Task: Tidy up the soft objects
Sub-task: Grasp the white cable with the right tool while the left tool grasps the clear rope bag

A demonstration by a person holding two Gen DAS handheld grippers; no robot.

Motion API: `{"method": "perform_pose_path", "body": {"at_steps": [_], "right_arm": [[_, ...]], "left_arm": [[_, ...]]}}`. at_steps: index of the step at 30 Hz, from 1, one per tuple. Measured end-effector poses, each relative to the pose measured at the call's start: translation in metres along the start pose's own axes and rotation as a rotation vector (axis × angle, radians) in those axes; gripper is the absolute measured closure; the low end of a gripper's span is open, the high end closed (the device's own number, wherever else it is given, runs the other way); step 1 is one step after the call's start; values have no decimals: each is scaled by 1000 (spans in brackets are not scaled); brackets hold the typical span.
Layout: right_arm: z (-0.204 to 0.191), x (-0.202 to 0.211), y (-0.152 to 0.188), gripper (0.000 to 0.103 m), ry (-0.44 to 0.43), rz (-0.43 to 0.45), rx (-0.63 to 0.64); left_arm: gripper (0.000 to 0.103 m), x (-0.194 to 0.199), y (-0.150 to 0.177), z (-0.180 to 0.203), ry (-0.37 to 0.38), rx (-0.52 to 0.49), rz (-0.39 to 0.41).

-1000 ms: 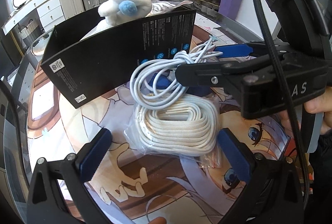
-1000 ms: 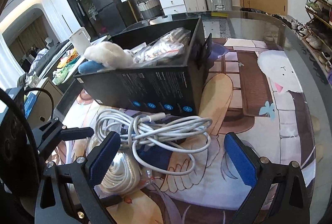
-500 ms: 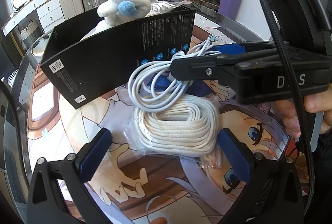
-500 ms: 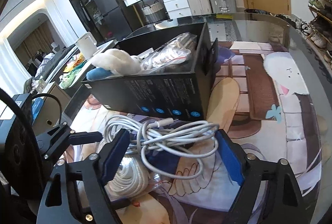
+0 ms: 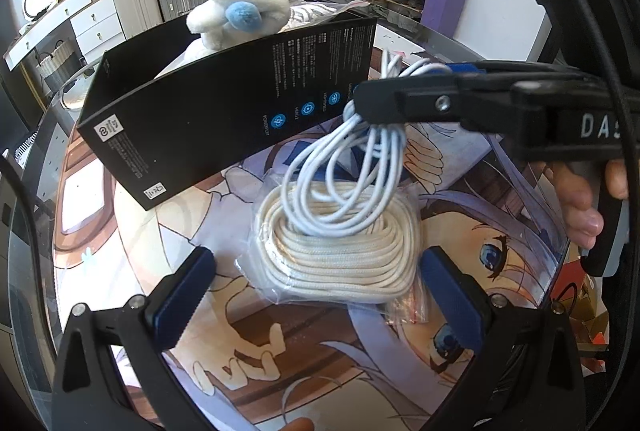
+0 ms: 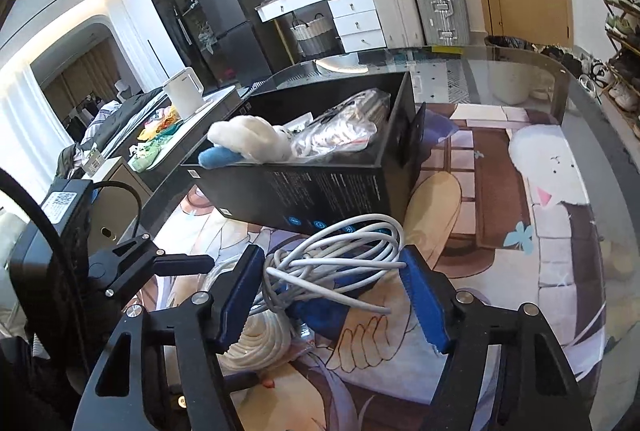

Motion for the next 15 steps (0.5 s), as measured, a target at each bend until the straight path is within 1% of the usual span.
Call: {"method": "perform_pose_path", "body": {"at_steps": [11,15], "right_arm": [[16,25,-3,32,-3,41,-15],[16,30,-4,32,-6,51,-13]], "left_arm": [[0,-1,2,-1,1,-1,4],[1,0,2,-1,10,1,8]]}}
Point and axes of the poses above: each gripper's, at about its wrist camera, not at the fingertips, and x roughly against the way its jaws point, z to its right, y to its underside, the point moved 6 cm from there along -x, roughly the way its jaws point, and after that the axes turned 15 degrees about x, right-handed, at the moved point
